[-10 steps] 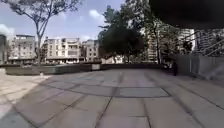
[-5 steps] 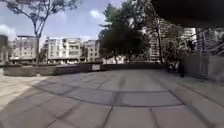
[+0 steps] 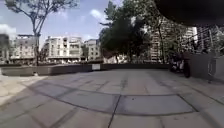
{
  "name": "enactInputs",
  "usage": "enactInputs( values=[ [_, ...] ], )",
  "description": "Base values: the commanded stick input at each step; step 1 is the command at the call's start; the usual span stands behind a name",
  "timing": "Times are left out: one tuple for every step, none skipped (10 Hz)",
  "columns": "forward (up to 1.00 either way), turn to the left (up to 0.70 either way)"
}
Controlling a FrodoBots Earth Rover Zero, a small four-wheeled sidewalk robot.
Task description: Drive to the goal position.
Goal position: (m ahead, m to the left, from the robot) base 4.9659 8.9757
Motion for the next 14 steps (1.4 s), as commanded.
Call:
enactInputs(
  values=[
    [0.48, 0.0],
    [0.7, 0.0],
    [0.7, 0.0],
    [0.7, 0.0],
    [0.7, 0.0],
    [0.7, 0.0],
    [0.7, 0.0],
    [0.7, 0.0],
    [0.7, 0.0],
    [0.7, 0.0],
    [0.7, 0.0],
    [0.7, -0.03],
    [0.7, -0.34],
    [0.7, -0.35]
  ],
)
